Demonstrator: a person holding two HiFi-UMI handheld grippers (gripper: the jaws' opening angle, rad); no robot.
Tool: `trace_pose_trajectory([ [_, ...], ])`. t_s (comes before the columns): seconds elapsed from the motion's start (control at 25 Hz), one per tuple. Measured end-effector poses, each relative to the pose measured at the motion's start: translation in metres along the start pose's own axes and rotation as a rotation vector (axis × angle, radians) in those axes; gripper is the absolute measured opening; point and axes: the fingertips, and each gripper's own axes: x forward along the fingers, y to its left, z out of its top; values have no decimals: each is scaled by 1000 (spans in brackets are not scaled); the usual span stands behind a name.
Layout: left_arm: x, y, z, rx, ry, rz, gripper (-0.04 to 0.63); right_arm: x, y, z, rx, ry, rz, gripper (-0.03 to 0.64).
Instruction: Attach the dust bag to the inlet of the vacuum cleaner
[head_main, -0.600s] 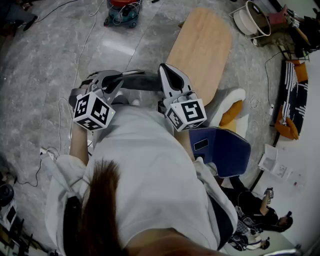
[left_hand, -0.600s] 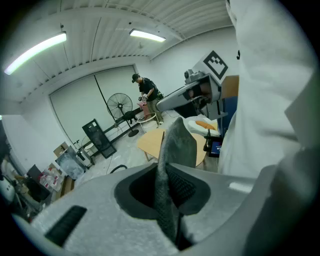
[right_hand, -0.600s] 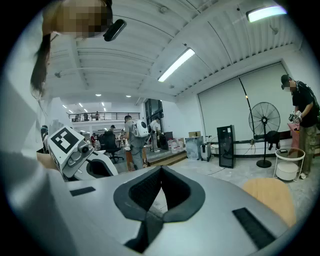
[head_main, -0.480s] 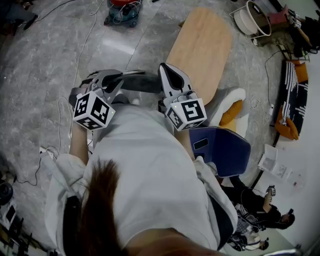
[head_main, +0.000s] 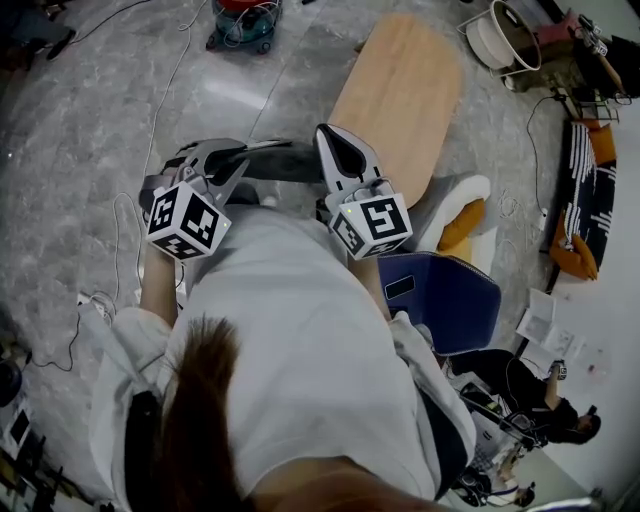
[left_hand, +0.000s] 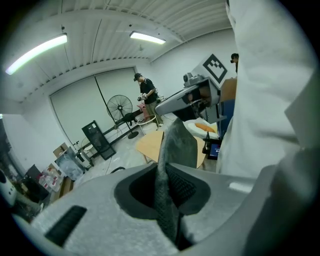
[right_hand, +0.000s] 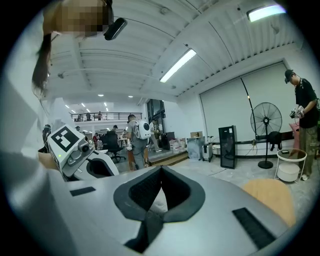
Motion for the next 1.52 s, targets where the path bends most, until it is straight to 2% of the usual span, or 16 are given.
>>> trace_pose_trajectory([
  [0.76,12,1,6,1,12,3,44,-6,-17,-5,-7,16,-12,2],
  [1.12,16,4,8,-11,12,7,44,-3,-20,0,-36,-7,2,2],
  [1.52,31,34,-1,-20,14,3,44,24,-38,1,-2,-6,-13,2],
])
